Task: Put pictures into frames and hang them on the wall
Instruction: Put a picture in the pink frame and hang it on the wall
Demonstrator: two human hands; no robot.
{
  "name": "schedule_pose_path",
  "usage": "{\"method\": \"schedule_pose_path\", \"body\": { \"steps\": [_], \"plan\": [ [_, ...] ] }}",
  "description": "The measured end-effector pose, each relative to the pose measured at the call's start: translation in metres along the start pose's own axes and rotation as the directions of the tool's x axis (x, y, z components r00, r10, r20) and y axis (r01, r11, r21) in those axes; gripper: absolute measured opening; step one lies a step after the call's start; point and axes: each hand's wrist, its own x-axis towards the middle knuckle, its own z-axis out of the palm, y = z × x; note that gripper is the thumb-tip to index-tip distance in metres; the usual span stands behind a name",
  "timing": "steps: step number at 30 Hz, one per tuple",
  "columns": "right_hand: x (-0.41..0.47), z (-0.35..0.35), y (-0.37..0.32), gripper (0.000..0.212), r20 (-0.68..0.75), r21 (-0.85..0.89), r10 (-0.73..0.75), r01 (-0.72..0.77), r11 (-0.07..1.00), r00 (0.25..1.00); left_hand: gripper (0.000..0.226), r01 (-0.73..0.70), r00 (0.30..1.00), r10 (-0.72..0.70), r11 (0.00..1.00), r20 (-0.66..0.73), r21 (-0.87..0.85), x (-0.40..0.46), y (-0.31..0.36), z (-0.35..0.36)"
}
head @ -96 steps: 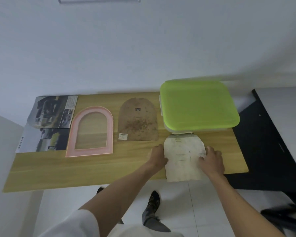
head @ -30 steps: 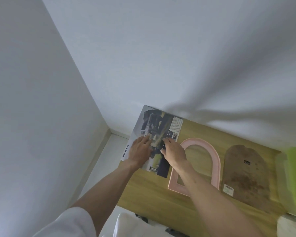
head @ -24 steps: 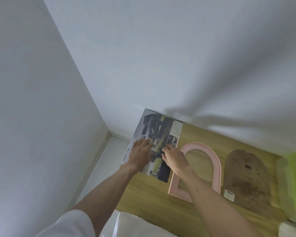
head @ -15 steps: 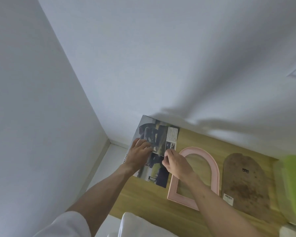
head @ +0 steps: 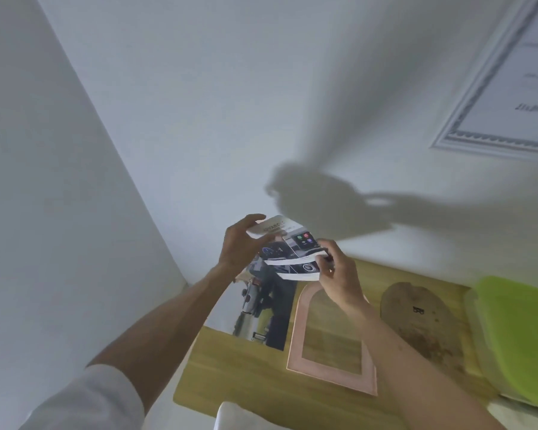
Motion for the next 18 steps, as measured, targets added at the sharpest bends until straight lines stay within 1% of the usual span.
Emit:
{"method": "schedule_pose_path", "body": {
  "steps": [2, 4, 6, 8, 10, 12, 14, 18],
  "plan": [
    [-0.004, -0.016, 0.001, 0.034, -0.018, 0.172, 0.158, -0.152, 0.973, 0.987, 0.046, 0.114, 0.993, -0.107, 0.985, 0.059, -0.130, 0.001, 0.013, 0.002],
    [-0.012, -0.031, 0.004, 0.033, -0.036, 0.296, 0.252, -0.231, 0.927, 0.967, 0.043, 0.186, 0.979, -0.162, 0.960, 0.128, -0.207, -0.003, 0.019, 0.010],
    [-0.023, -0.044, 0.007, 0.033, -0.070, 0.372, 0.327, -0.280, 0.885, 0.942, 0.036, 0.232, 0.965, -0.193, 0.943, 0.176, -0.238, -0.012, 0.020, 0.020],
    [-0.034, -0.052, 0.011, 0.034, -0.100, 0.421, 0.436, -0.359, 0.833, 0.894, 0.031, 0.256, 0.954, -0.203, 0.934, 0.221, -0.250, -0.022, 0.016, 0.032],
    [-0.047, -0.056, 0.021, 0.038, -0.112, 0.449, 0.530, -0.433, 0.781, 0.840, 0.031, 0.274, 0.941, -0.205, 0.929, 0.269, -0.249, -0.032, 0.014, 0.046],
    [-0.059, -0.057, 0.035, 0.041, -0.118, 0.438, 0.592, -0.493, 0.752, 0.797, 0.034, 0.273, 0.934, -0.206, 0.939, 0.293, -0.209, -0.043, 0.011, 0.062],
    [-0.074, -0.055, 0.053, 0.042, -0.127, 0.404, 0.634, -0.544, 0.735, 0.763, 0.036, 0.258, 0.924, -0.213, 0.960, 0.316, -0.108, -0.056, 0.007, 0.077],
    [-0.106, -0.047, 0.077, 0.036, -0.114, 0.300, 0.684, -0.632, 0.715, 0.720, 0.038, 0.217, 0.900, -0.235, 0.972, 0.367, 0.089, -0.080, -0.007, 0.104]
  ]
}}
